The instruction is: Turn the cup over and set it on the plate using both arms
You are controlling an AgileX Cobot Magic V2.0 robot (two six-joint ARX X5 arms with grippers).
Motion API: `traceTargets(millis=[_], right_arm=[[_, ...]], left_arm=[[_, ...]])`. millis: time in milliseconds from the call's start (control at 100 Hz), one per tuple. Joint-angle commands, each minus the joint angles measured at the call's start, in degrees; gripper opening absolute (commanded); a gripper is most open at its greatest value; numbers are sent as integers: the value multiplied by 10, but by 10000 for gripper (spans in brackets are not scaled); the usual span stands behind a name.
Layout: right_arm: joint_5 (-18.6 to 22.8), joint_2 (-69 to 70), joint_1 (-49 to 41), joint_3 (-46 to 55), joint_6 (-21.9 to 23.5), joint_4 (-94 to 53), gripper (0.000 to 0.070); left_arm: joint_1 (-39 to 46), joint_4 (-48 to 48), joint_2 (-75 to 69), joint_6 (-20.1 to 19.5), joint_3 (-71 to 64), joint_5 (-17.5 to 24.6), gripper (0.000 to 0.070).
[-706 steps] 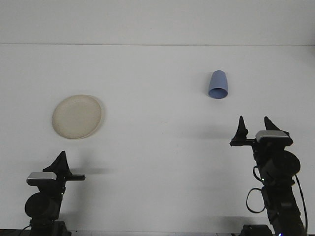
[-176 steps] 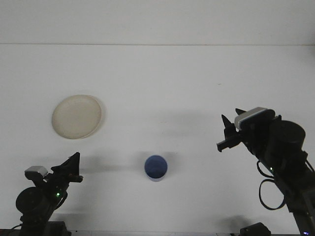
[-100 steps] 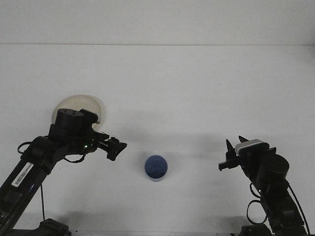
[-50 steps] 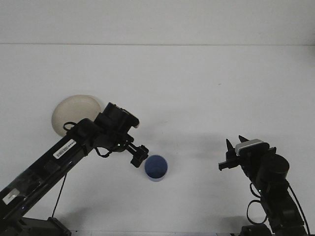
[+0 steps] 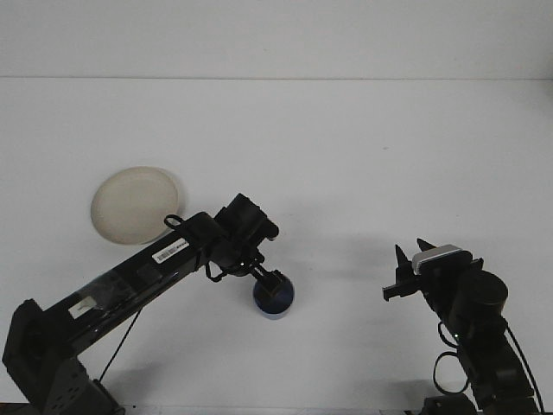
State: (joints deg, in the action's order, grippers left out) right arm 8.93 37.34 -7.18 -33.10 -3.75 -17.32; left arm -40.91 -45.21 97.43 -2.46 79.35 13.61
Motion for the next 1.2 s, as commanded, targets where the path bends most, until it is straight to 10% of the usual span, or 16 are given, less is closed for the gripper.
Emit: traceTargets(millis=[0, 80, 290, 930, 1190], right_arm=[[1, 2, -1, -5, 8, 6, 305], [1, 2, -1, -5, 8, 6, 305], [1, 2, -1, -5, 8, 6, 305], [1, 2, -1, -5, 8, 6, 305], [1, 2, -1, -5, 8, 6, 305]], left_arm=[[-9, 1, 20, -2, 11, -3, 623], [-15, 3, 30, -2, 11, -3, 567], [-26, 0, 30, -3, 11, -3, 0], [6, -57, -7, 2, 88, -4, 12], [109, -162, -51, -20, 205, -66, 12]])
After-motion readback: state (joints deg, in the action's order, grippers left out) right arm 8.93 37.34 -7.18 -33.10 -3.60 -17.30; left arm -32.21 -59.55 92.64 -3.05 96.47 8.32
